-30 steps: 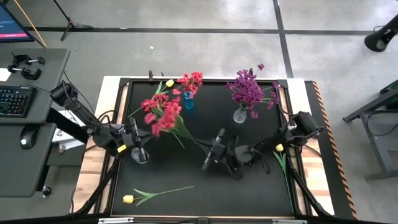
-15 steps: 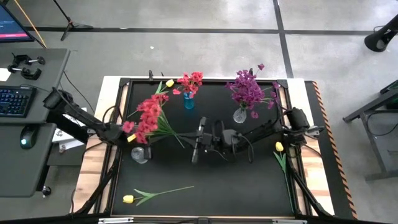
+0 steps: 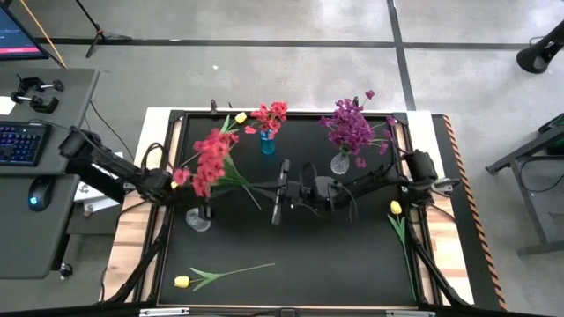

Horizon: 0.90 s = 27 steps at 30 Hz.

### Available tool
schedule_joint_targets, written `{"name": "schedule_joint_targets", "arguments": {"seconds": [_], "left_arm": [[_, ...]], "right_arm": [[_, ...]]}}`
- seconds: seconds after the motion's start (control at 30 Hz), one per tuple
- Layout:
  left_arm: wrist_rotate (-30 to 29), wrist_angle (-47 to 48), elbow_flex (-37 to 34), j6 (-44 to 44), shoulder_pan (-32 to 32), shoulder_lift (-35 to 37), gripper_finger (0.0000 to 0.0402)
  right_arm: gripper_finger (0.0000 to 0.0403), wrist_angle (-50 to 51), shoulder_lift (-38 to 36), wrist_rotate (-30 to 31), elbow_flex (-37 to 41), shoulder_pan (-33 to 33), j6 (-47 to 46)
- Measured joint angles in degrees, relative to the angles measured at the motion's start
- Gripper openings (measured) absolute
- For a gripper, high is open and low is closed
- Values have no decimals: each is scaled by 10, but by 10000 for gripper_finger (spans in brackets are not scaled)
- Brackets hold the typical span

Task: Sort flowers into vase by color
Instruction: Put the bottom red flowers into the blue vase

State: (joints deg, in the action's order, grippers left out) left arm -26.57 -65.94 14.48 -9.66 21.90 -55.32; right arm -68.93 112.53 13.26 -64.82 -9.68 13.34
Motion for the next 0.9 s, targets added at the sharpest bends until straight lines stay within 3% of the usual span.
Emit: {"name": "schedule_joint_targets", "arguments": {"seconds": [0.17, 0.5, 0.63, 0.73, 0.9], "left_arm": [[36, 0, 23, 12, -16, -24, 223], [35, 1, 70, -5, -28, -76, 223], [10, 2, 70, -5, -28, -76, 217], [-19, 5, 70, -10, -27, -76, 178], [-39, 8, 70, -28, -26, -73, 27]], "right_arm": [[0, 1, 0, -28, 0, 14, -31], [0, 34, 0, -39, 0, 18, -45], [0, 35, 0, -39, 0, 18, -44], [0, 35, 0, -38, 0, 18, -44], [6, 35, -1, -4, 0, 18, -43]]}}
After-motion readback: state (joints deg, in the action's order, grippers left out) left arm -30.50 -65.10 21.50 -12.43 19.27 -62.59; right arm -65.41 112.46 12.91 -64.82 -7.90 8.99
